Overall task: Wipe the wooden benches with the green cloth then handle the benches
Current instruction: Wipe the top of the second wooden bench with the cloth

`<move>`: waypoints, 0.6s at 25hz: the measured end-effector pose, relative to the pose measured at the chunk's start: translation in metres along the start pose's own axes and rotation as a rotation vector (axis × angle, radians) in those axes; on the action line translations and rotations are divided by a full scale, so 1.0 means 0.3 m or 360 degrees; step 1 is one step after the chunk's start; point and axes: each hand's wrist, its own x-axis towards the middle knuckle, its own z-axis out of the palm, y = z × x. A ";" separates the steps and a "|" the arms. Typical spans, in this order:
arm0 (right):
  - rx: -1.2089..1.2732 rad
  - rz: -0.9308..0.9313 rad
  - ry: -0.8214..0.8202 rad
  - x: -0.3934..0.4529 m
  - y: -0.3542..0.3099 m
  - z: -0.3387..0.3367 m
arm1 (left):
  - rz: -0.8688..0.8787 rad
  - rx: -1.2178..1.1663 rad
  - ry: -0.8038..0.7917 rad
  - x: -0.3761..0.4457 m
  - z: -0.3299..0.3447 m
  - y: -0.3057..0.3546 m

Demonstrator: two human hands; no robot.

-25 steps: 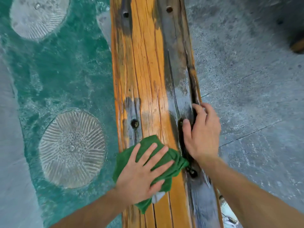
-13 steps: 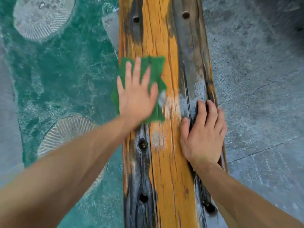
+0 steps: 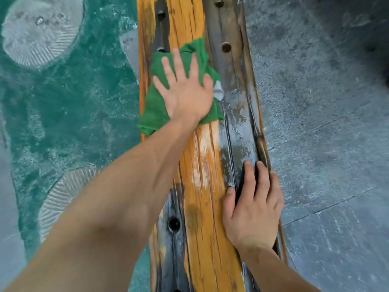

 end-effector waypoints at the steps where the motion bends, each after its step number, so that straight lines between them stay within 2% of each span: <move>1: -0.0003 0.0006 -0.0003 0.002 0.013 0.002 | 0.0402 0.0164 -0.0026 -0.112 0.027 0.020; 2: 0.0006 0.0014 -0.0010 0.003 0.022 0.000 | 0.0843 0.0276 -0.0074 -0.256 0.041 -0.008; 3: 0.0023 0.0016 -0.0018 -0.001 0.026 -0.004 | 0.1165 0.0346 -0.0120 -0.401 0.055 -0.081; 4: 0.0042 0.0024 -0.0024 -0.005 0.024 -0.011 | 0.1316 0.0362 -0.0135 -0.510 0.056 -0.175; 5: 0.0053 0.0032 -0.0026 -0.006 0.019 -0.018 | 0.1332 0.0361 -0.0133 -0.543 0.041 -0.270; 7: 0.0041 0.0037 -0.0037 0.003 0.003 -0.024 | 0.1085 0.0298 -0.0092 -0.403 0.014 -0.375; 9: 0.0007 0.0032 -0.0076 0.009 -0.002 -0.030 | 0.0583 0.0199 0.0031 -0.154 -0.010 -0.299; 11: -0.0004 0.0017 -0.0093 0.007 0.009 -0.030 | 0.0155 0.0072 0.0065 0.059 -0.038 -0.099; 12: -0.0004 0.0013 -0.0099 0.004 0.012 -0.026 | 0.0139 0.0083 0.0053 0.091 -0.034 0.000; 13: -0.0002 0.0010 -0.0093 0.002 0.014 -0.022 | 0.0296 0.0135 0.0022 0.065 -0.010 0.072; 15: -0.0002 0.0021 -0.0086 0.007 0.017 -0.020 | 0.0987 0.0312 -0.0075 -0.137 0.039 0.091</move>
